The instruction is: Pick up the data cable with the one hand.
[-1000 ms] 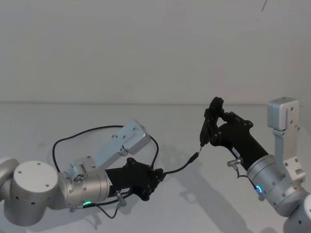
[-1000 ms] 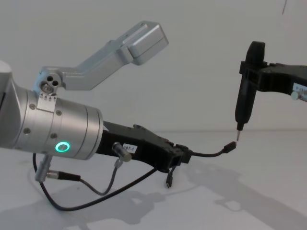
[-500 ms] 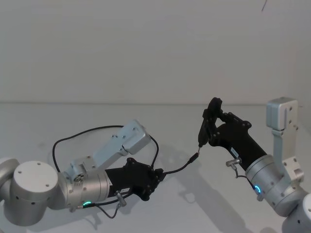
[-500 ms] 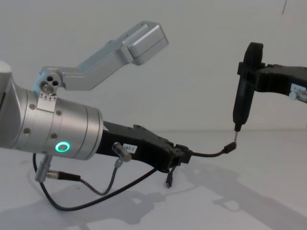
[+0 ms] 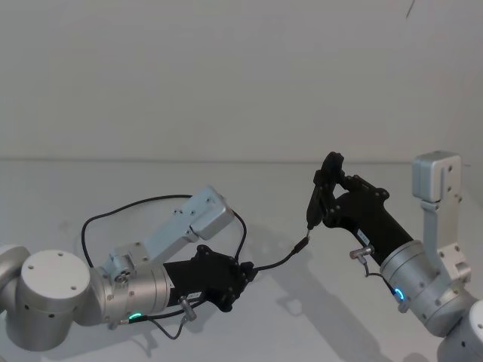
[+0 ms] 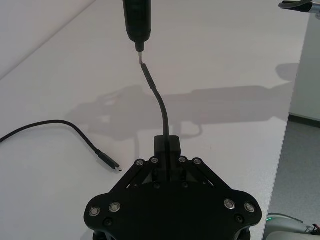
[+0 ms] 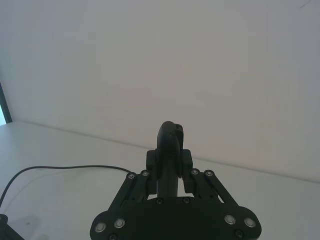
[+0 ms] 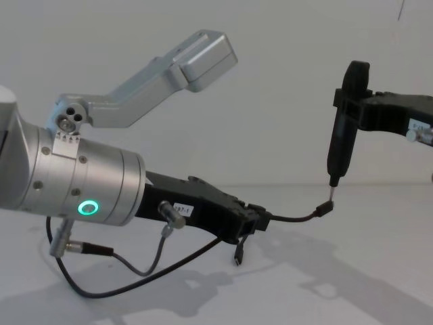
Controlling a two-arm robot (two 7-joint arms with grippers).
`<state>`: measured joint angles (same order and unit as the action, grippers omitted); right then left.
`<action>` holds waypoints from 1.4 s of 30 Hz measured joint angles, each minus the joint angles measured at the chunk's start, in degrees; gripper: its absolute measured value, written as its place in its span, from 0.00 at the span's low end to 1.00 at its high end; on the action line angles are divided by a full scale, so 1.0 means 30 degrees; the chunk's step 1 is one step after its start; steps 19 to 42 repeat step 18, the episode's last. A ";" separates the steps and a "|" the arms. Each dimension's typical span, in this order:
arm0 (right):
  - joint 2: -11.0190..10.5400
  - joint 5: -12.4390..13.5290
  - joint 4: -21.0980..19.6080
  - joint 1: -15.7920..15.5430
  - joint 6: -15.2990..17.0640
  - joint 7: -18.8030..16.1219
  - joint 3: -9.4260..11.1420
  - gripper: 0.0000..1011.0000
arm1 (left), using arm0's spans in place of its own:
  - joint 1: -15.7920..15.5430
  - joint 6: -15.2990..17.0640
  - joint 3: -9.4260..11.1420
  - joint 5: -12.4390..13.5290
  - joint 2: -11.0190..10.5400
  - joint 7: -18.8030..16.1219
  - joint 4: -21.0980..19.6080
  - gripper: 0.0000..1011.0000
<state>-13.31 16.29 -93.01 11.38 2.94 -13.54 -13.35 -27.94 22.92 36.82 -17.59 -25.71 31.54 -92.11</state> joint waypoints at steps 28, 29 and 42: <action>-0.0007 -0.0007 -0.0041 -0.0026 0.0050 0.0047 -0.0010 0.28 | -0.0001 -0.0001 0.0001 -0.0001 0.0000 0.0000 0.0001 0.04; -0.0007 -0.0007 -0.0041 -0.0026 0.0050 0.0047 -0.0010 0.28 | -0.0001 -0.0001 0.0001 -0.0001 0.0000 0.0000 0.0001 0.04; -0.0007 -0.0007 -0.0041 -0.0026 0.0050 0.0047 -0.0010 0.28 | -0.0001 -0.0001 0.0001 -0.0001 0.0000 0.0000 0.0001 0.04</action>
